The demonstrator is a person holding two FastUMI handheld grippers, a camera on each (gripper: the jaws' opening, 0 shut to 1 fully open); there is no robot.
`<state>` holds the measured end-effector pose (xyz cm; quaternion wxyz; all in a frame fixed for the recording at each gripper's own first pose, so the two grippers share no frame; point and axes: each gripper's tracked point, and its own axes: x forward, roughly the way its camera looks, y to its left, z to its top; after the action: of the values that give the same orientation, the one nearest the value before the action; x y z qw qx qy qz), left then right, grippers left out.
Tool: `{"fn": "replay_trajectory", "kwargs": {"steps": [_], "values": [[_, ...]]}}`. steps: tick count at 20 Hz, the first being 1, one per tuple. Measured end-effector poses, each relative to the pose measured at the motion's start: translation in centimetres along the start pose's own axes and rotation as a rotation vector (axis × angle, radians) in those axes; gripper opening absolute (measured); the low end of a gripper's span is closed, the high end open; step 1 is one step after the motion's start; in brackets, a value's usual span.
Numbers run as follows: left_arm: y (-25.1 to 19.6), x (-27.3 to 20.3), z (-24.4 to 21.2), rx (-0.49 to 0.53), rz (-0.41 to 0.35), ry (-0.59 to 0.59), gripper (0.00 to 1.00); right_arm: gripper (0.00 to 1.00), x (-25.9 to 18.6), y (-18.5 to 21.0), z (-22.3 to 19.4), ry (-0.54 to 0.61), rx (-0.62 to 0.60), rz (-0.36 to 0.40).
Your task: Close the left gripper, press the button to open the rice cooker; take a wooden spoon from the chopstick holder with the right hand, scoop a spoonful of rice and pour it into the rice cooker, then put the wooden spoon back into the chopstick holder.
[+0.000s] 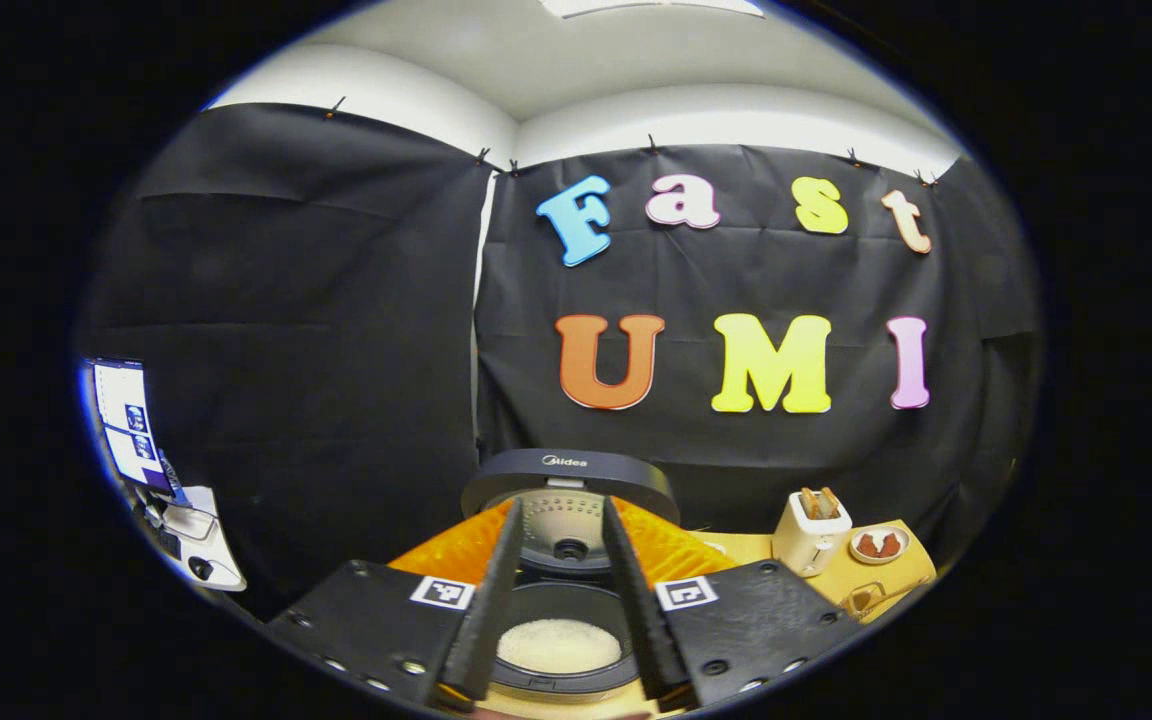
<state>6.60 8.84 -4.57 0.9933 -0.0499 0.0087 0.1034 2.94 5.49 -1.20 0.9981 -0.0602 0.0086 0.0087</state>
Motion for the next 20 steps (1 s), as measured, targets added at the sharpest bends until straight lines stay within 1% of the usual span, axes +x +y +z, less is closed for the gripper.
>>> {"fn": "replay_trajectory", "kwargs": {"steps": [1, 2, 3, 4, 5, 7, 8, 9, 11, 15, 17, 20], "values": [[0.2, -0.4, 0.0, 0.021, 0.007, 0.003, 0.63, 1.00, -0.1, -0.2, 0.1, -0.006, 0.012, -0.005], [1.0, -0.8, 0.5, 0.049, 0.031, -0.019, 0.70, 1.00, 0.0, -0.5, 0.1, -0.013, 0.028, -0.012], [0.9, -1.4, 1.1, 0.069, 0.031, -0.046, 0.87, 1.00, -0.1, -0.7, 0.3, -0.020, 0.045, -0.010], [1.1, -1.9, 2.0, 0.082, 0.047, -0.084, 0.82, 1.00, -0.1, -0.8, 0.5, -0.028, 0.064, -0.013], [0.7, -2.5, 2.7, 0.094, 0.040, -0.118, 0.93, 1.00, -0.1, -1.3, 0.4, -0.036, 0.077, -0.018], [0.3, -3.6, 3.5, 0.112, 0.040, -0.173, 0.94, 1.00, 0.1, -1.8, -0.3, -0.036, 0.082, -0.027], [0.3, -4.0, 3.6, 0.121, 0.042, -0.182, 1.00, 1.00, 0.2, -2.0, -0.8, -0.025, 0.083, -0.034], [0.2, -4.3, 3.5, 0.126, 0.042, -0.180, 0.95, 1.00, 0.6, -2.2, -1.5, -0.013, 0.090, -0.037], [-0.3, -4.4, 2.9, 0.131, 0.034, -0.153, 0.95, 1.00, 1.0, -2.3, -2.8, 0.013, 0.120, -0.034], [0.0, -4.9, 2.8, 0.157, 0.053, -0.167, 0.95, 1.00, 2.5, -3.3, -5.8, 0.048, 0.138, -0.058], [-0.5, -5.0, 2.1, 0.159, 0.044, -0.150, 0.95, 1.00, 3.5, -4.0, -8.2, 0.076, 0.172, -0.071], [-1.0, -5.2, 1.0, 0.180, 0.030, -0.118, 0.95, 1.00, 5.0, -5.2, -14.1, 0.157, 0.287, -0.111]]}}
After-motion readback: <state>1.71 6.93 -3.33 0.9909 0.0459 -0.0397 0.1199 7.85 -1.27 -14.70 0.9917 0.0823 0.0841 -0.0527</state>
